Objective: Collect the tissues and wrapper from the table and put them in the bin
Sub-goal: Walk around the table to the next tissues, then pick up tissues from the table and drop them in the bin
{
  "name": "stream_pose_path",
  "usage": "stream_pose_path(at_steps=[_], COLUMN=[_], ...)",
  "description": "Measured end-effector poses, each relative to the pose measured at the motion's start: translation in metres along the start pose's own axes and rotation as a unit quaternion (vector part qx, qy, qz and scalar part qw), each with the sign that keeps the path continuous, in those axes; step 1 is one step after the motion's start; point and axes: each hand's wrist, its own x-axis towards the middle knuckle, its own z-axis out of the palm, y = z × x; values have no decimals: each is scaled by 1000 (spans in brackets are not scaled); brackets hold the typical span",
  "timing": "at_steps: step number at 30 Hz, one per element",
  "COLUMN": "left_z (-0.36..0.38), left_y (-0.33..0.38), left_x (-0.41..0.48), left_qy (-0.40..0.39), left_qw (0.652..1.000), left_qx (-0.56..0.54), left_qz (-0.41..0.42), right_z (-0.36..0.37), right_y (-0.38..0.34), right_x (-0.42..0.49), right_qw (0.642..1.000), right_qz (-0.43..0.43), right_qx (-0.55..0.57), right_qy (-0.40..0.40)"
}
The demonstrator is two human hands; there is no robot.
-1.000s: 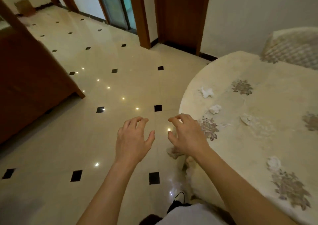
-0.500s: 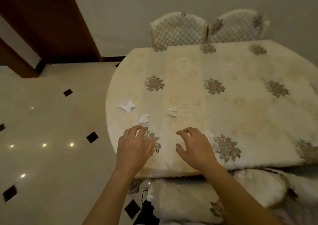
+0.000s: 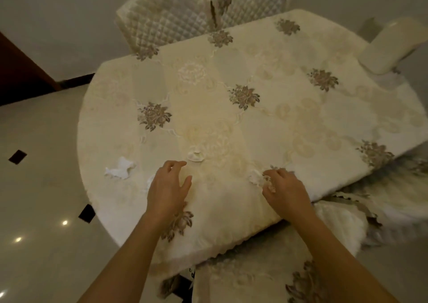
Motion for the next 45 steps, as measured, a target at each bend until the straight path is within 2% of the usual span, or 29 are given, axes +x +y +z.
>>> stream_pose_path(at_steps=[4, 9, 14, 17, 19, 25, 29, 37, 45], left_z=[14, 35, 50, 58, 63, 54, 29, -40, -78], left_y=[-7, -8, -9, -11, -12, 0, 19, 63, 82], left_x=[44, 79, 90, 91, 91, 75, 50, 2, -27], left_qy=[-26, -66, -82, -68, -59, -34, 2, 73, 99], left_qw=[1000, 998, 997, 998, 998, 993, 982, 960, 931], left_qx=[2, 1, -2, -6, -8, -104, -180, -270, -351], left_qz=[-16, -14, 9, 15, 8, -45, -48, 0, 3], right_z=[15, 34, 51, 59, 62, 53, 25, -32, -64], right_y=[17, 21, 22, 23, 19, 4, -13, -64, -93], right_x=[27, 41, 39, 35, 32, 30, 25, 3, -19], right_qw=[998, 997, 999, 997, 995, 985, 970, 919, 889], right_qz=[27, -5, -39, -60, -60, 55, 84, 72, 50], right_qx=[4, -4, 13, 20, 42, 158, 220, 366, 433], right_qy=[-49, -73, -36, 38, 60, 34, 63, 130, 140])
